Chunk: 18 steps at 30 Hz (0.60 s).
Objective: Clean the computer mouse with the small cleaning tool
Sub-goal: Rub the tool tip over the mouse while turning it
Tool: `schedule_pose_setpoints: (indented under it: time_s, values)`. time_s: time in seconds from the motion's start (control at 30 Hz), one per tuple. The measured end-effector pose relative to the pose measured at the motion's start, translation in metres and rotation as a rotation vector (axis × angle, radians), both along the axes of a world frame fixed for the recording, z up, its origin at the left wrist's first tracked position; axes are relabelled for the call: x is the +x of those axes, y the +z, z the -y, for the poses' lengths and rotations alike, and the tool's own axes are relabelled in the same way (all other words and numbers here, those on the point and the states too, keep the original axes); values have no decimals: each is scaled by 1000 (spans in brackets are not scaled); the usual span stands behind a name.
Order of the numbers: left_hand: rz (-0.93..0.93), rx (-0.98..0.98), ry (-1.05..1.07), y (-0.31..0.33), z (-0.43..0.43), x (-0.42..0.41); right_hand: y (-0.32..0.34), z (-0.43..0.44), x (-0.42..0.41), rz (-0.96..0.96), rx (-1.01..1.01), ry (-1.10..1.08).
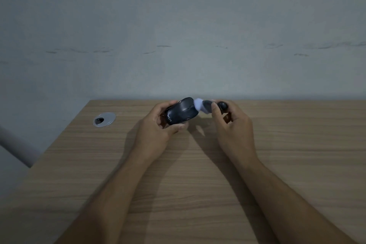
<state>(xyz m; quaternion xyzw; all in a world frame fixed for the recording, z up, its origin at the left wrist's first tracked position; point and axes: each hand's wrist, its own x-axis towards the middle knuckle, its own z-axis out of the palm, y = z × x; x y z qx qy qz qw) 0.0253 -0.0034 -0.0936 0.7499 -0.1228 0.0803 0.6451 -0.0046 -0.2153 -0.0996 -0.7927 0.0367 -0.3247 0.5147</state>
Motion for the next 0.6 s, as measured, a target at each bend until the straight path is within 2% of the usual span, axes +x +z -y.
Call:
schedule_pose_setpoints:
  time_s: [0.07, 0.27, 0.33, 0.47, 0.6]
  values:
    - [13, 37, -21, -1, 1, -1, 1, -2, -2, 11, -16, 29]
    - [32, 130, 0, 0, -1, -1, 3, -16, -11, 46, -153, 333]
    - [32, 100, 3, -1, 0, -1, 3, -14, -9, 12, -88, 290]
    - [49, 67, 24, -1, 1, -1, 0, -1, -2, -31, 18, 46]
    - [128, 201, 49, 1, 2, -4, 1, -9, -7, 34, -73, 99]
